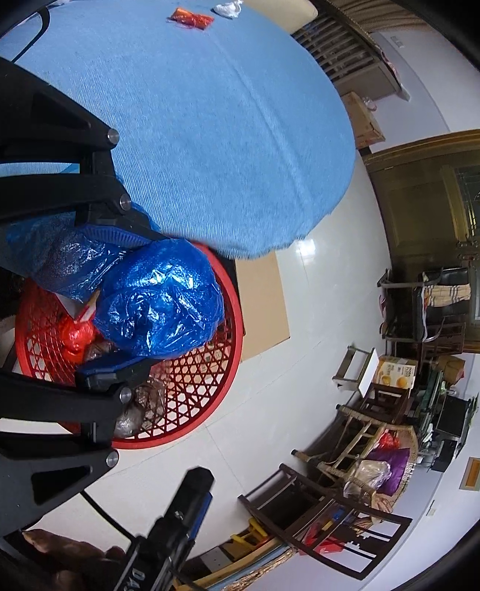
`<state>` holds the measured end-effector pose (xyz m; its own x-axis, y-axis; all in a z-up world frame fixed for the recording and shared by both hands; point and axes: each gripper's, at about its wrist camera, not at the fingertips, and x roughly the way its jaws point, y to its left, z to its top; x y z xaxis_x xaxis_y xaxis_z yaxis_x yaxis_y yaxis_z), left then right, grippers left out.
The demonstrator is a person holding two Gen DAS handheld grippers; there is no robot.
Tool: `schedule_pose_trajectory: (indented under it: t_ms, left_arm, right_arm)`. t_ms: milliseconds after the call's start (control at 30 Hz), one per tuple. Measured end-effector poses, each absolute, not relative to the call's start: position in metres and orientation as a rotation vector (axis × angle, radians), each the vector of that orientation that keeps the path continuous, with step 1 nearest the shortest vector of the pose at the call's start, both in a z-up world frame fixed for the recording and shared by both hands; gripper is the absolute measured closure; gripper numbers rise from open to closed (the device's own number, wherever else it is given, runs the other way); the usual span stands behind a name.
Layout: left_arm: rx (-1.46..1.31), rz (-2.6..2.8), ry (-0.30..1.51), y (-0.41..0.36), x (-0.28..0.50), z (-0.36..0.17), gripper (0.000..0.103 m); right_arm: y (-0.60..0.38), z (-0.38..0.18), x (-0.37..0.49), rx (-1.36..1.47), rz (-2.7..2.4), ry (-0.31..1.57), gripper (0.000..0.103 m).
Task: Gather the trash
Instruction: 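Open the right gripper over the basket while the left releases the blue bag inside, then move both grippers back over the table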
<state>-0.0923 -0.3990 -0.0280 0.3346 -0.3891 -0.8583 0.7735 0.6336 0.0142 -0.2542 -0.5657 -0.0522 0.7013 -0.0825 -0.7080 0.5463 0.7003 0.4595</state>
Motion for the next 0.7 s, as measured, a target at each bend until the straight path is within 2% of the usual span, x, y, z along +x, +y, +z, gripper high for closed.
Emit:
schedule_pose_trajectory:
  t_ms: [100, 400, 700]
  left_arm:
    - [0.47, -0.826, 0.983, -0.407, -0.091, -0.037, 0.026]
    - [0.423, -0.814, 0.968, -0.39, -0.081, -0.026, 0.026]
    - [0.312, -0.686, 0.946, -0.319, -0.052, -0.012, 0.026]
  right_arm:
    - [-0.571, -0.047, -0.258, 0.72, -0.396, 0.696, 0.029]
    - [-0.569, -0.038, -0.255, 0.706, -0.398, 0.685, 0.029]
    - [-0.539, -0.024, -0.22, 0.647, -0.324, 0.698, 0.029]
